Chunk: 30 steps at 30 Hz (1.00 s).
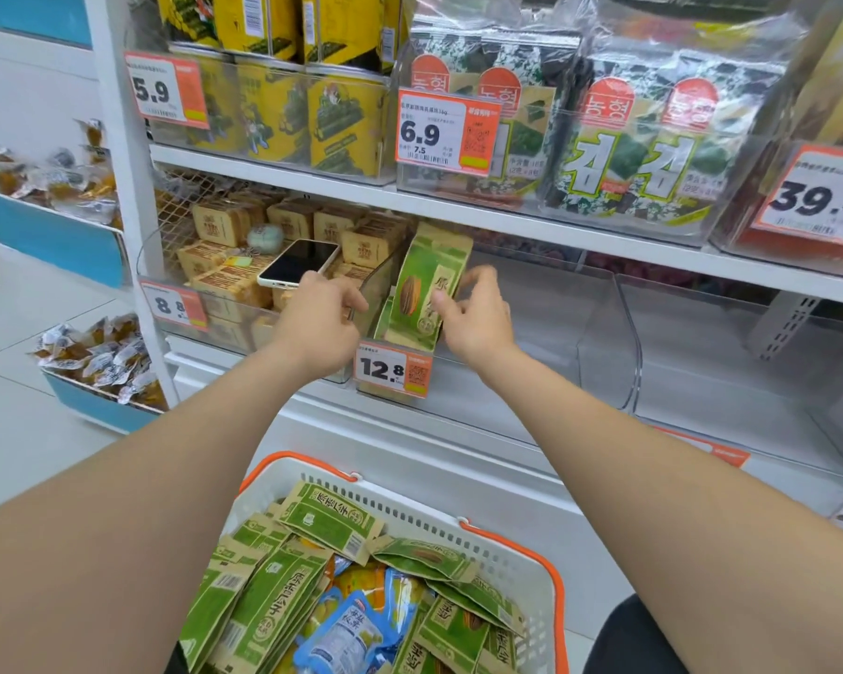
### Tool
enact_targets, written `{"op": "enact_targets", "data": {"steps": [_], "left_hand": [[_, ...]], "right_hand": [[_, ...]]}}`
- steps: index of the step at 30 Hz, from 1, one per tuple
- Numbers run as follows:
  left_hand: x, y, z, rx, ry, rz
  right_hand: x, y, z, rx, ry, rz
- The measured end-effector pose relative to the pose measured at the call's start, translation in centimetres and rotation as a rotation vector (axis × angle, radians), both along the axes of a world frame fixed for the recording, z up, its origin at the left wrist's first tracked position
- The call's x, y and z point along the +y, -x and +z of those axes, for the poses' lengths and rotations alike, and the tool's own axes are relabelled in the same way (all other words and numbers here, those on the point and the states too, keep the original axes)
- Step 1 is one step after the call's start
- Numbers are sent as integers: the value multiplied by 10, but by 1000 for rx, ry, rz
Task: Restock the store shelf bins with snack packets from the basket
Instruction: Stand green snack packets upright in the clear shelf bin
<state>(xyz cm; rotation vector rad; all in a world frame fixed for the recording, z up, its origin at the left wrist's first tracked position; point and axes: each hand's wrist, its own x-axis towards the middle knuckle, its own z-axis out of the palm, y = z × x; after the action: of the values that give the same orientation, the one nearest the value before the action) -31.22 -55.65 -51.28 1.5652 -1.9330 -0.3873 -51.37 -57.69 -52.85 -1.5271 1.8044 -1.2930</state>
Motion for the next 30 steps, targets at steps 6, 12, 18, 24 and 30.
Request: {"op": "enact_targets", "data": {"steps": [6, 12, 18, 24, 30], "left_hand": [[-4, 4, -7, -75, -13, -32], [-8, 7, -12, -104, -35, -45], [-13, 7, -17, -127, -12, -45], [-17, 9, -18, -131, 3, -57], [-15, 15, -17, -216, 36, -81]], "right_hand": [[-15, -11, -2, 84, -472, 224], [-13, -11, 14, 30, -673, 223], [-33, -25, 4, 166, -647, 213], [-52, -21, -1, 196, -514, -14], [-76, -19, -13, 270, -517, -73]]}}
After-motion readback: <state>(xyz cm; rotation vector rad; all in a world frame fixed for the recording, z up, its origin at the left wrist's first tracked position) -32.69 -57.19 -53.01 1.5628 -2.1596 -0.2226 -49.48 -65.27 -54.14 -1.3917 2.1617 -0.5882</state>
